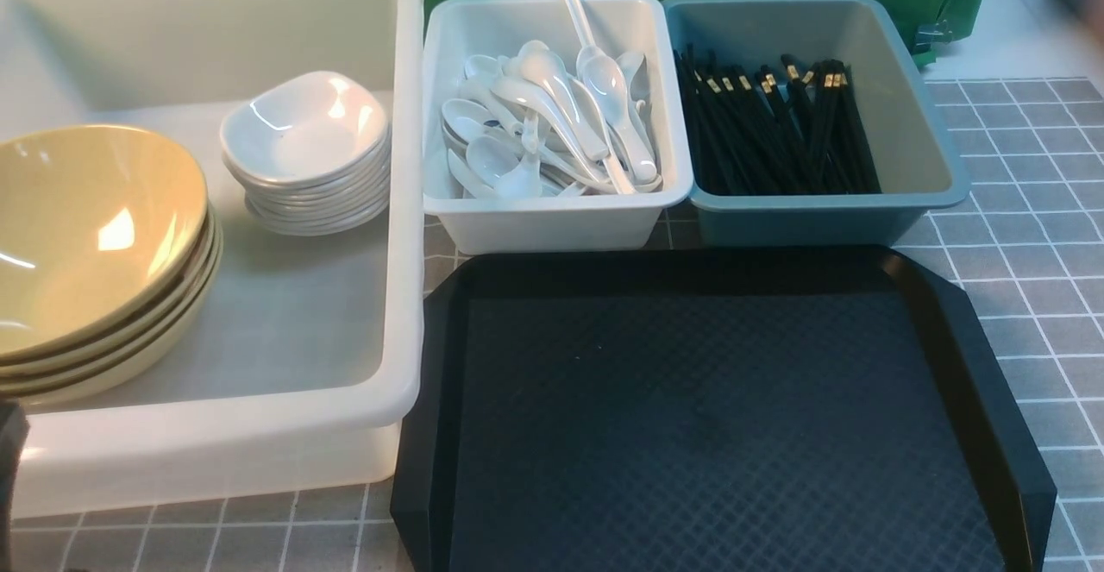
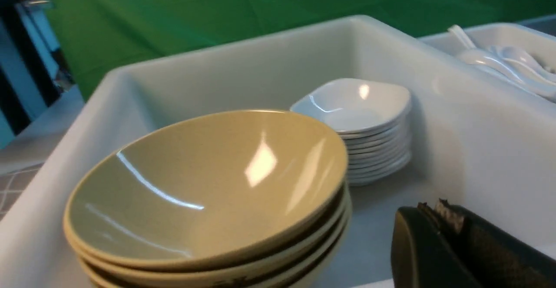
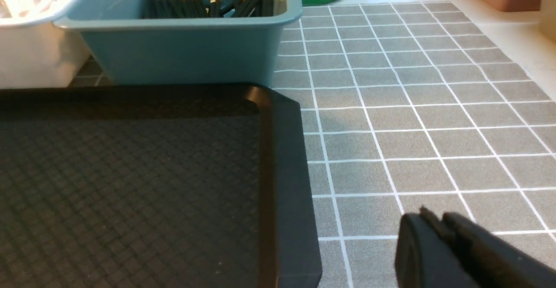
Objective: On grey table put chopsticks spoon bowls plates into blue grey white boxes.
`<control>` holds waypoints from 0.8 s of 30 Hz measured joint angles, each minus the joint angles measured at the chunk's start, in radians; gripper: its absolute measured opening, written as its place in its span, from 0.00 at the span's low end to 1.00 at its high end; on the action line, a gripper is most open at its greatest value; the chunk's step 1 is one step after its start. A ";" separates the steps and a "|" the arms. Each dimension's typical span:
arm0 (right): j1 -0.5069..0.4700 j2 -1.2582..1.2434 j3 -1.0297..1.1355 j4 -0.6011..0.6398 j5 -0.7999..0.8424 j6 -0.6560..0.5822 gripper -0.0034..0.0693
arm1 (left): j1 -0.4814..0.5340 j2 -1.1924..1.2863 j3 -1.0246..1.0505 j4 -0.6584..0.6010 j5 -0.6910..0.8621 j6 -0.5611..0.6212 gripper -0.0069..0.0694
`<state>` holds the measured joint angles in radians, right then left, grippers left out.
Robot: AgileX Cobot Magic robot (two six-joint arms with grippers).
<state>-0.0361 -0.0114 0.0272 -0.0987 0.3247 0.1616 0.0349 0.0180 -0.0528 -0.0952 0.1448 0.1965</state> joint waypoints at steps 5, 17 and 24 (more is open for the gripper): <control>0.000 0.000 0.000 -0.001 0.000 0.000 0.17 | 0.097 -0.029 0.079 0.000 0.025 -0.075 0.08; 0.000 0.000 0.000 -0.001 0.000 0.000 0.18 | 0.045 -0.029 0.079 0.033 0.159 -0.082 0.08; 0.000 0.000 0.000 -0.001 0.000 0.000 0.18 | 0.044 -0.031 0.079 0.033 0.159 -0.082 0.08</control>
<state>-0.0361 -0.0114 0.0272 -0.0999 0.3247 0.1616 0.0789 -0.0127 0.0258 -0.0623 0.3037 0.1140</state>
